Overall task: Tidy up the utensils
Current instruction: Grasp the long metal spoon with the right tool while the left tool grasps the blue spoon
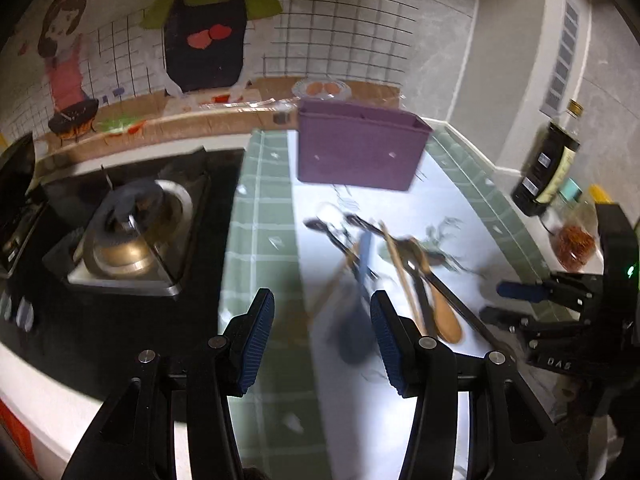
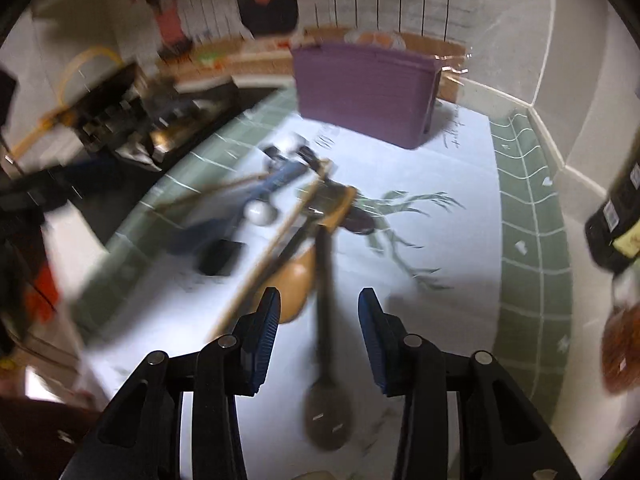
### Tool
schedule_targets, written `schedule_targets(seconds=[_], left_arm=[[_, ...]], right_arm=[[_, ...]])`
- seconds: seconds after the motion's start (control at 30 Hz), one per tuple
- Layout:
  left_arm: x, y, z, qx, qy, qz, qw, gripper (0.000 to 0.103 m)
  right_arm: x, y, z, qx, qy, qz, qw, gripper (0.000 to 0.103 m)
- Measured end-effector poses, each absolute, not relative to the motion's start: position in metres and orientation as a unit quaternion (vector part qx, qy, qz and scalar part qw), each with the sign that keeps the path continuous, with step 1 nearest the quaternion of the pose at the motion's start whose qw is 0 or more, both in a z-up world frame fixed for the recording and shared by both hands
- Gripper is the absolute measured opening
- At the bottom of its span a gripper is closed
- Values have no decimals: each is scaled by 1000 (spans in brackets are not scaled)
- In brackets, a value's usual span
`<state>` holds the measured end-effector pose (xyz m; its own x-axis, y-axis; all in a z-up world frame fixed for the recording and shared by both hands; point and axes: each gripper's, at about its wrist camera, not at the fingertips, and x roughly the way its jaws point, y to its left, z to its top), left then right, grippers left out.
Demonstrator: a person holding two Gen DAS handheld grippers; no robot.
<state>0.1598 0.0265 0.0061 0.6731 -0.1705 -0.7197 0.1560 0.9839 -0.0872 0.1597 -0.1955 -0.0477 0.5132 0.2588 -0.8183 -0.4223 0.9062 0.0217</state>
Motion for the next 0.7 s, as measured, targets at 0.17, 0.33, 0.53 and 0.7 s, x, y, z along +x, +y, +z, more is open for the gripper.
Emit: schedule_targets(seconds=[0.17, 0.33, 0.53, 0.7], left_arm=[[197, 53, 5, -37, 400, -100, 910, 51], [207, 56, -9, -46, 398, -88, 912, 51], [192, 40, -18, -64, 395, -96, 911, 51], [204, 1, -32, -49, 434, -182, 881, 49]], right_arm=[[183, -191, -71, -92, 506, 191, 836, 30], [179, -187, -85, -109, 503, 190, 836, 18], [188, -193, -83, -75, 498, 180, 845, 11], [181, -214, -53, -32, 459, 179, 869, 11]])
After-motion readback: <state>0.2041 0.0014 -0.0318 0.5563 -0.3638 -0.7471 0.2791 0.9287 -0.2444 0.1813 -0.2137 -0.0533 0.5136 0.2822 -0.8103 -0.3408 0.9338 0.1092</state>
